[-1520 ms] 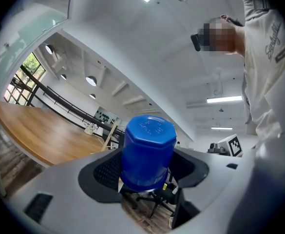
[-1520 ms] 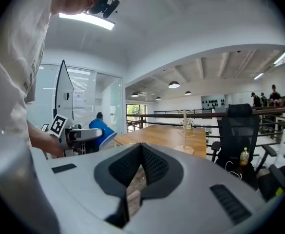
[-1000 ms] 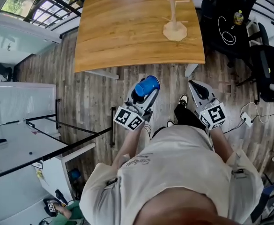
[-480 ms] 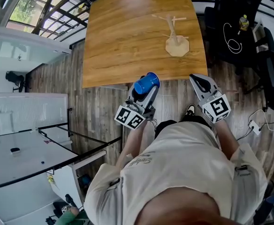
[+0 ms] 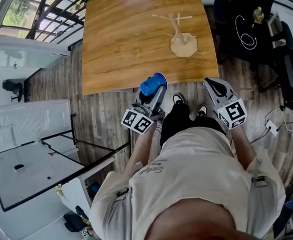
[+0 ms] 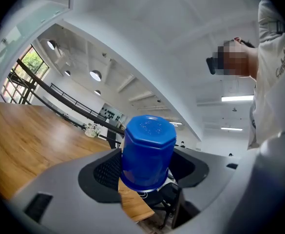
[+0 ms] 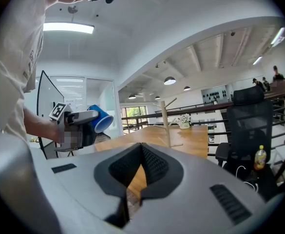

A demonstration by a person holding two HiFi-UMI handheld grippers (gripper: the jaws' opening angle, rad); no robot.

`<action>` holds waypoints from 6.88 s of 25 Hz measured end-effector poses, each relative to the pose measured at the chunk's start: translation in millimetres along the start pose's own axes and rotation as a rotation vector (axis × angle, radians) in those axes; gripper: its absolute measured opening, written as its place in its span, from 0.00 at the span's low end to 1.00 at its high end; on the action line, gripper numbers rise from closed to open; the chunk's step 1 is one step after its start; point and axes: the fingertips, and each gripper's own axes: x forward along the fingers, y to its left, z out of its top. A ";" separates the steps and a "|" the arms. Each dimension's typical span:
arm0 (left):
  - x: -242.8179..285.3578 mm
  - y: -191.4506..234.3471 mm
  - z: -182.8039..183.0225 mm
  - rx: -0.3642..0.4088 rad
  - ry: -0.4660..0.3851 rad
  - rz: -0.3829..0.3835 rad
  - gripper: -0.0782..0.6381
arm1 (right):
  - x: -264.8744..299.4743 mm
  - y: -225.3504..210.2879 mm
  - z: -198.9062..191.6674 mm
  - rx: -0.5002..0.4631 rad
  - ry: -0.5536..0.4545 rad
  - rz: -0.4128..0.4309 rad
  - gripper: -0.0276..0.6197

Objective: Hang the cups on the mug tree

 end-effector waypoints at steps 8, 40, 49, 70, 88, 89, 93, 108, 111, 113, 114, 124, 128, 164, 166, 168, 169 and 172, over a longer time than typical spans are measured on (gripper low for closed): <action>31.7 19.5 -9.4 -0.018 0.005 -0.047 0.52 | 14.5 -10.9 -4.6 -0.012 0.030 -0.013 0.04; 122.4 168.7 66.2 -0.008 0.043 -0.233 0.52 | 179.6 -62.0 96.4 -0.122 -0.074 -0.229 0.04; 133.4 180.7 51.2 -0.068 0.096 -0.332 0.52 | 203.7 -56.4 100.6 -0.137 -0.062 -0.284 0.04; 167.6 156.6 27.2 -0.118 0.172 -0.255 0.52 | 179.9 -75.8 104.5 -0.112 -0.081 -0.178 0.04; 189.5 183.2 -31.3 -0.117 0.268 -0.232 0.52 | 177.5 -74.5 82.3 -0.086 -0.039 -0.167 0.04; 191.6 185.0 -36.2 -0.125 0.275 -0.234 0.52 | 179.3 -74.8 83.4 -0.083 -0.041 -0.167 0.04; 196.9 194.4 -52.8 -0.147 0.305 -0.237 0.52 | 186.8 -71.8 88.7 -0.088 -0.043 -0.162 0.04; 220.4 198.4 -93.5 -0.197 0.371 -0.284 0.52 | 196.0 -75.2 81.2 -0.064 -0.007 -0.193 0.04; 223.5 195.2 -103.3 -0.212 0.378 -0.299 0.52 | 194.9 -75.3 77.5 -0.061 0.007 -0.196 0.04; 225.2 194.7 -107.1 -0.225 0.369 -0.310 0.52 | 195.1 -75.8 78.1 -0.074 0.009 -0.204 0.04; 226.1 194.9 -108.6 -0.230 0.362 -0.313 0.52 | 194.9 -76.1 78.0 -0.077 0.010 -0.208 0.04; 228.5 191.7 -130.9 -0.287 0.361 -0.345 0.52 | 185.3 -77.0 69.3 -0.081 0.028 -0.229 0.04; 230.4 198.4 -138.1 -0.307 0.356 -0.323 0.51 | 185.2 -72.8 69.4 -0.059 0.029 -0.224 0.04; 141.4 166.8 -19.2 -0.104 0.234 -0.292 0.28 | 199.3 -48.6 92.9 -0.137 -0.070 -0.106 0.04; 139.9 161.6 -7.1 -0.061 0.240 -0.294 0.23 | 200.5 -45.4 100.7 -0.144 -0.088 -0.107 0.04; 139.4 157.1 3.6 -0.015 0.252 -0.286 0.21 | 199.7 -42.6 108.3 -0.153 -0.103 -0.111 0.04; 139.8 154.6 8.4 0.000 0.255 -0.284 0.20 | 198.3 -41.9 111.5 -0.158 -0.109 -0.113 0.04; 144.6 146.0 23.4 0.012 0.237 -0.298 0.18 | 192.4 -42.6 118.7 -0.169 -0.122 -0.123 0.04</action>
